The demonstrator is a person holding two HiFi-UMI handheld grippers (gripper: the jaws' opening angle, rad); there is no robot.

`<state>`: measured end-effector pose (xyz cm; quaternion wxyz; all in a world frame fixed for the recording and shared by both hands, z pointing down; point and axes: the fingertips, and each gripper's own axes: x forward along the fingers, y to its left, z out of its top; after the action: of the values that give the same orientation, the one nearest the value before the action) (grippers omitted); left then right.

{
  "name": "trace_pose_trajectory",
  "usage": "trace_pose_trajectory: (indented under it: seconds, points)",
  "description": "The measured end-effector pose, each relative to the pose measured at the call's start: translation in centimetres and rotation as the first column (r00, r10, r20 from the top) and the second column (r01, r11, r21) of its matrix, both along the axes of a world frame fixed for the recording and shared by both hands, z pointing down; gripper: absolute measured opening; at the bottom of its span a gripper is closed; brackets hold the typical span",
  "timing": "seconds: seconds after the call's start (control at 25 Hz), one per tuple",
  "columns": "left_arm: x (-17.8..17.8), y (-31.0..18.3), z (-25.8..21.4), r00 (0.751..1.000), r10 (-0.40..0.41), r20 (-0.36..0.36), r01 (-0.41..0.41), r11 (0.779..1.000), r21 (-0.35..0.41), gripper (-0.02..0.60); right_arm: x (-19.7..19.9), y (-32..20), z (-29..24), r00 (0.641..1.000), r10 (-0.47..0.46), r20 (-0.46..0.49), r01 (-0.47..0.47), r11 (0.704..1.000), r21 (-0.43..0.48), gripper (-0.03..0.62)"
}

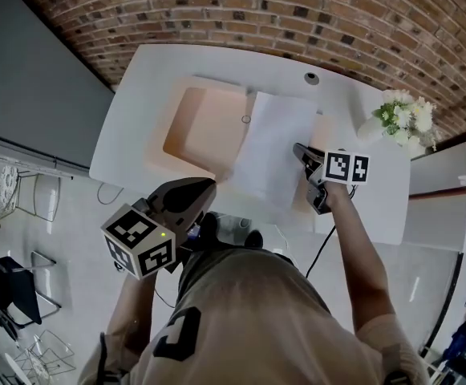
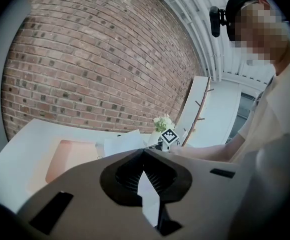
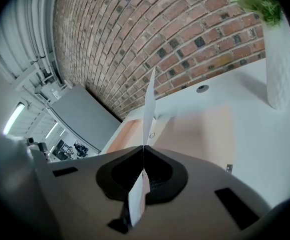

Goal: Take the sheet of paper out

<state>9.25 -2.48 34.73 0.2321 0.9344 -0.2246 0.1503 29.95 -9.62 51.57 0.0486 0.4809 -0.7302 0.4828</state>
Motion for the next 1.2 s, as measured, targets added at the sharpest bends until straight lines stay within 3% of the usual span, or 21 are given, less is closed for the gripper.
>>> trace_pose_trajectory:
  seconds: [0.36, 0.6, 0.92, 1.2]
  points:
    - [2.1, 1.9, -1.0, 1.000, 0.017, 0.011, -0.017, 0.999, 0.030, 0.014, -0.6, 1.6, -2.6, 0.992, -0.119, -0.027, 0.121, 0.990, 0.077, 0.025]
    - [2.4, 3.1, -1.4, 0.999, -0.007, 0.035, 0.006, 0.999, 0.032, 0.014, -1.0, 3.1, -4.5, 0.987, -0.159, 0.003, 0.157, 0.979, 0.128, 0.025]
    - [0.1, 3.5, -1.5, 0.995, -0.074, 0.060, 0.072, 0.996, 0.043, 0.014, -2.9, 4.4, -8.1, 0.976, -0.216, 0.031, 0.205, 0.954, 0.218, 0.025]
    - [-2.2, 4.2, -1.3, 0.996, -0.081, 0.030, 0.080, 0.996, 0.034, 0.014, -4.9, 5.3, -9.8, 0.975, -0.218, 0.053, 0.200, 0.951, 0.236, 0.025]
